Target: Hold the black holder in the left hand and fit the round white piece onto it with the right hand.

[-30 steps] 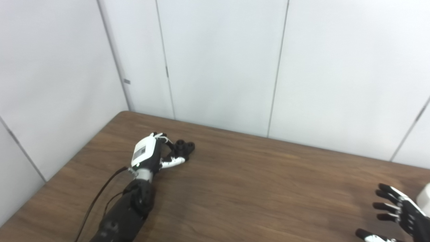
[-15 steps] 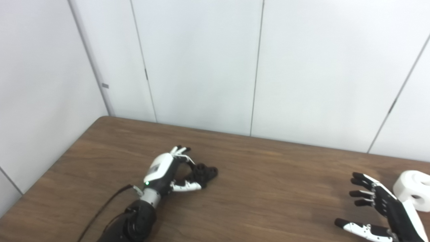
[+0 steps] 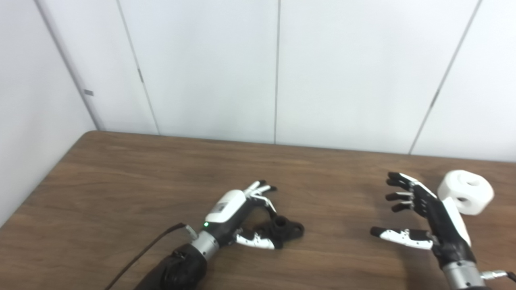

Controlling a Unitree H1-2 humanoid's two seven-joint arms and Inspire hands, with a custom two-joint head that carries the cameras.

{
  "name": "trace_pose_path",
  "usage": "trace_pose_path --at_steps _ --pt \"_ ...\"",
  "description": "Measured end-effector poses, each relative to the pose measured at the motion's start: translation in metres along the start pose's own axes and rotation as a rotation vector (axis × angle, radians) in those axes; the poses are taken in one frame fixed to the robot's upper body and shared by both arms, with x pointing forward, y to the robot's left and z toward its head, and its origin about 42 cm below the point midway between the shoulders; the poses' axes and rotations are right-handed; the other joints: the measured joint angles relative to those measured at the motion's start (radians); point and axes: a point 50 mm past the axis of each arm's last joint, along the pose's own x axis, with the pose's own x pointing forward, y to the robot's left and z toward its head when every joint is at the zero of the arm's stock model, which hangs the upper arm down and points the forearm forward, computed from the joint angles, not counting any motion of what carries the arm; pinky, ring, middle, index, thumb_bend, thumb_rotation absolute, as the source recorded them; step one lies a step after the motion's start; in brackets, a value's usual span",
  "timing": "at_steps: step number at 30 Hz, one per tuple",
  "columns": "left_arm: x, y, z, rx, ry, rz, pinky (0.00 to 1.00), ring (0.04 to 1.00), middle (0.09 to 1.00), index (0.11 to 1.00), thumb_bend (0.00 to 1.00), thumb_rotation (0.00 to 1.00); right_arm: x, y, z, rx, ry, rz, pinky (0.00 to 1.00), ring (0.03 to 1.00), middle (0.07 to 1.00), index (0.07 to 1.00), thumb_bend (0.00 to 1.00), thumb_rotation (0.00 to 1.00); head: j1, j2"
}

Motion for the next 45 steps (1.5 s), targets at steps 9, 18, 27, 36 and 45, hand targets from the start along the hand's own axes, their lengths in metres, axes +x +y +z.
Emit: trace_pose_path --at_steps 9,18,27,36,45 --pt "0.016 -0.011 0.004 0.014 -0.052 -0.078 1.0 1.0 0.916 0.482 0.52 0.06 0.0 0.0 0.004 -0.019 -0.014 0.0 0.55 0.679 0.799 0.808 0.66 0.17 -0.057 0.009" --pt "0.027 -0.015 0.008 0.097 -0.076 -0.102 1.0 0.999 0.905 0.484 0.52 0.05 0.0 -0.008 0.008 -0.058 -0.028 -0.006 0.56 0.672 0.798 0.814 0.67 0.22 -0.127 0.006" --pt "0.029 -0.015 0.006 0.138 -0.081 -0.096 0.97 0.976 0.896 0.484 0.52 0.05 0.02 -0.053 0.03 -0.192 -0.076 -0.038 0.55 0.678 0.806 0.81 0.69 0.18 -0.337 -0.064" --pt "0.028 -0.011 -0.001 0.152 -0.111 -0.102 0.93 0.957 0.88 0.485 0.52 0.05 0.058 -0.131 0.069 -0.437 -0.053 -0.169 0.63 0.771 0.869 0.844 0.75 0.28 -0.5 -0.153" --pt "0.025 -0.01 -0.006 0.153 -0.125 -0.104 0.95 0.961 0.882 0.486 0.52 0.05 0.054 -0.202 0.072 -0.558 0.121 -0.199 0.87 0.967 0.983 0.919 0.77 0.34 -0.549 -0.179"
